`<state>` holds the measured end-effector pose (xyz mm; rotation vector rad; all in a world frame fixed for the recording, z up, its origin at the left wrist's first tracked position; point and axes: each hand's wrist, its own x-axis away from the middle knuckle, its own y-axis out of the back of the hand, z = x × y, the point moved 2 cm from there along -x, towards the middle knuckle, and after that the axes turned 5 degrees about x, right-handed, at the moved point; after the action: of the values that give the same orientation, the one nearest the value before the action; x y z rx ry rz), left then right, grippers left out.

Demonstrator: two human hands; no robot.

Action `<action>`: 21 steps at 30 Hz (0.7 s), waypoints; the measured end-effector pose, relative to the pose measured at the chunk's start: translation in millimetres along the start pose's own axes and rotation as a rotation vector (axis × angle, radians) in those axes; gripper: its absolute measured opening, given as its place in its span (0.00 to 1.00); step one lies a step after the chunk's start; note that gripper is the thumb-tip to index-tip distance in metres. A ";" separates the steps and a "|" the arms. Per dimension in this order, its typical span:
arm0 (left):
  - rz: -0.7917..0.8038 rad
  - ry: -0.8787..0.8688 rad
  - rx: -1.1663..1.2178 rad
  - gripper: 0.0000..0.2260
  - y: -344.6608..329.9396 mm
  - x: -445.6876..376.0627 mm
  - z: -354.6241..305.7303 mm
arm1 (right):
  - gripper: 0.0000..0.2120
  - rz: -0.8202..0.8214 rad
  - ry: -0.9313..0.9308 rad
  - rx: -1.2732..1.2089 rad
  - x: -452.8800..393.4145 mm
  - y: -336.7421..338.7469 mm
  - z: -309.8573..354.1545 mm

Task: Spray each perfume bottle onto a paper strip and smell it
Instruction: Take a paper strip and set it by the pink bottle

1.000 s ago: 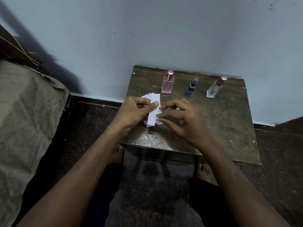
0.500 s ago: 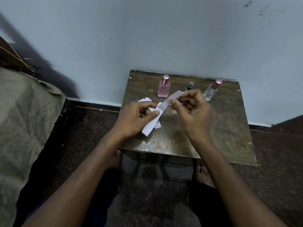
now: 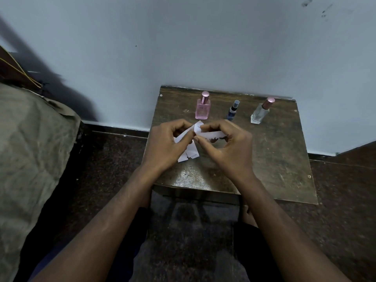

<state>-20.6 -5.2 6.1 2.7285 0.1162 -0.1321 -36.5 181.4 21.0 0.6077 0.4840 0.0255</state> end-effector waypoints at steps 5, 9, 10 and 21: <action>-0.096 -0.029 -0.067 0.05 -1.1 0.0 -5.1 | 0.07 -0.094 -0.061 0.062 -1.0 1.4 -0.8; -0.085 -0.044 -0.129 0.06 -4.1 0.6 -1.7 | 0.06 -0.068 -0.073 0.107 0.0 -4.6 1.4; -0.077 -0.048 -0.142 0.06 -3.9 0.8 -1.0 | 0.06 -0.051 -0.070 0.092 1.2 -7.7 4.2; -0.143 0.021 -0.079 0.05 6.4 -4.0 -2.0 | 0.03 -0.288 -0.449 0.078 -16.0 18.0 -23.0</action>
<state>-23.8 -10.5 10.9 2.6419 0.3157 -0.1363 -58.8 206.1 21.4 0.5939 0.1327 -0.3980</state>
